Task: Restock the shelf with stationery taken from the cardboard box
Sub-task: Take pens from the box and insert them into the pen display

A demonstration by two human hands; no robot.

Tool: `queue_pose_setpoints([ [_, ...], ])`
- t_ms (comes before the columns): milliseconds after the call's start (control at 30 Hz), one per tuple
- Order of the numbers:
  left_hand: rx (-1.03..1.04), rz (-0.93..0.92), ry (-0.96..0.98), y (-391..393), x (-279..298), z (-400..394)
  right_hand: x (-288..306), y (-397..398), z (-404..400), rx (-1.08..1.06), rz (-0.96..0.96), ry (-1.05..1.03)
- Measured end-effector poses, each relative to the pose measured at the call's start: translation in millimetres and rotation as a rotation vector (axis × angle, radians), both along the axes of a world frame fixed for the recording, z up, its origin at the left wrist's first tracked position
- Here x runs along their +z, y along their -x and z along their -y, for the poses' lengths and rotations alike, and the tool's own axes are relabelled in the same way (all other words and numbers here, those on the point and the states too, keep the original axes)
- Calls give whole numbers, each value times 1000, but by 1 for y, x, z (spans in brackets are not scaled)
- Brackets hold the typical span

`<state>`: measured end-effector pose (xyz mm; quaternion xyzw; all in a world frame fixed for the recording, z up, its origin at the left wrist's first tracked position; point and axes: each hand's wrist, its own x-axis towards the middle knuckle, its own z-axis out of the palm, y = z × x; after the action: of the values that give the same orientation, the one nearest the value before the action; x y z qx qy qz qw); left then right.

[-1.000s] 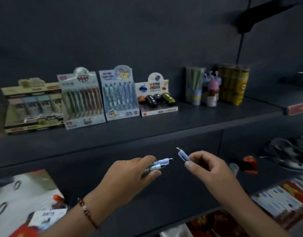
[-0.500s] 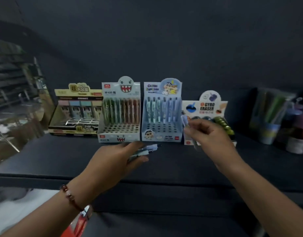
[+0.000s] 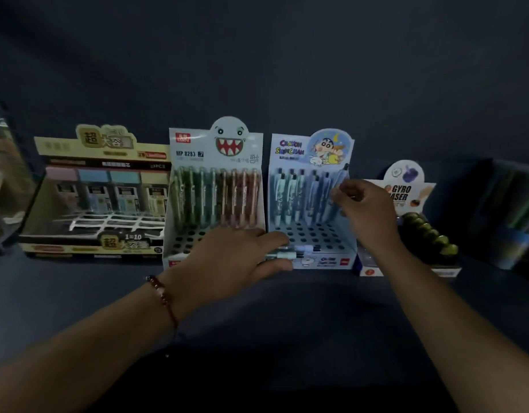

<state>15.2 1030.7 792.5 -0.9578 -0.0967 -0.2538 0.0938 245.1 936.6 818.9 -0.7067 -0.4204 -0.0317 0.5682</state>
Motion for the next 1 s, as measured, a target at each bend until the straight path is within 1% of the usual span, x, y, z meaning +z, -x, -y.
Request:
queue_pose_setpoints([
  [67, -24, 46, 30, -1, -3, -5, -3, 1, -4, -29, 74, 35],
  [133, -33, 56, 87, 1, -5, -7, -5, 2, -6, -48, 175, 124],
  [267, -16, 66, 129, 11, -6, -8, -9, 8, -13, -64, 331, 295],
  [367, -20, 81, 220, 16, -2, -8, -9, 8, -17, -83, 369, 327],
  [467, -3, 129, 207, 16, 2, -5, -10, -1, -23, -145, 455, 437],
  [533, 4, 138, 238, 16, 2, -3, -10, -5, -25, -187, 504, 523],
  [600, -7, 142, 249, 16, 2, -2, -10, -6, -27, -185, 499, 542],
  [767, -27, 143, 276, 17, 4, -3, -4, 16, -16, -177, 407, 463],
  [833, -28, 145, 308, 19, 4, -4, 3, 39, 0, -118, 247, 359],
  [867, -19, 141, 300, 19, 4, -5, 4, 50, 8, -20, 139, 305],
  [967, 9, 121, 202, 15, 2, -5, -1, 84, 25, 422, -319, 190],
  [1000, 19, 90, 207, 14, 2, -4, -7, 87, 26, 502, -414, 173],
])
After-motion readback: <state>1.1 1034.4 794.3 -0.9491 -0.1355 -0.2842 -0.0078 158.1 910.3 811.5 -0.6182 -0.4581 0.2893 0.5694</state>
